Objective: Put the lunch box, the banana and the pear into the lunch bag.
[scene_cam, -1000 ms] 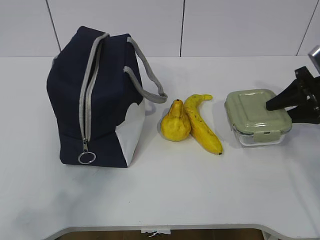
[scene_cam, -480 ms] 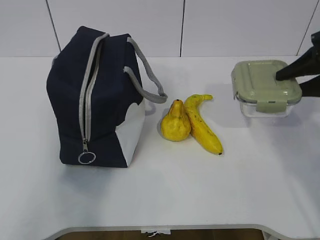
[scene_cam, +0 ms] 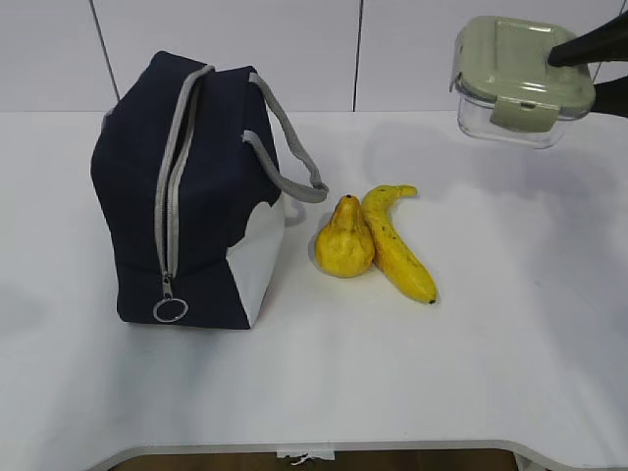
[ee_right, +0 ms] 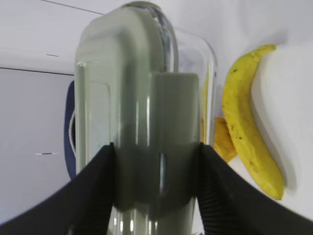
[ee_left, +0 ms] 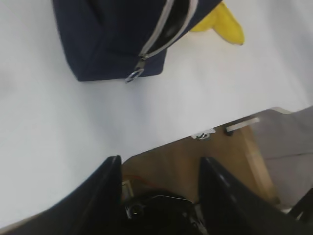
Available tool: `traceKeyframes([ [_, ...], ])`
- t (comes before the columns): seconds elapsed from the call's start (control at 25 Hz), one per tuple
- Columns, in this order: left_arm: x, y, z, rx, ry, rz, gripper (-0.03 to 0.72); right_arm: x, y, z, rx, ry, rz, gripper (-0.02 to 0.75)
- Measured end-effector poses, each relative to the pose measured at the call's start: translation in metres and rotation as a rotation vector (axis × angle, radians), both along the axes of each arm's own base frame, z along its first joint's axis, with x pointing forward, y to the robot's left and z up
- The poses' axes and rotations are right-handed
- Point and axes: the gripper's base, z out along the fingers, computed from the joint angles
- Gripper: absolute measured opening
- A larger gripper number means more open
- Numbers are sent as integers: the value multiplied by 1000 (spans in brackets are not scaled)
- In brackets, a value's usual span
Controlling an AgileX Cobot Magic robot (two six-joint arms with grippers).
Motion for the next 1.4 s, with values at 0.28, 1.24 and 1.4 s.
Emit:
traceKeyframes([
  [0.28,69,-6,-9,-12,32,-68,393,1,15,12,75,-52,12,370],
  [1.24,211,-31,-26,-44,105,-207,379,7,142,20,191,-161,233,370],
  [1.4,212,-31,-26,-42,102,-206,116,10,154,14,188,-163,236,370],
])
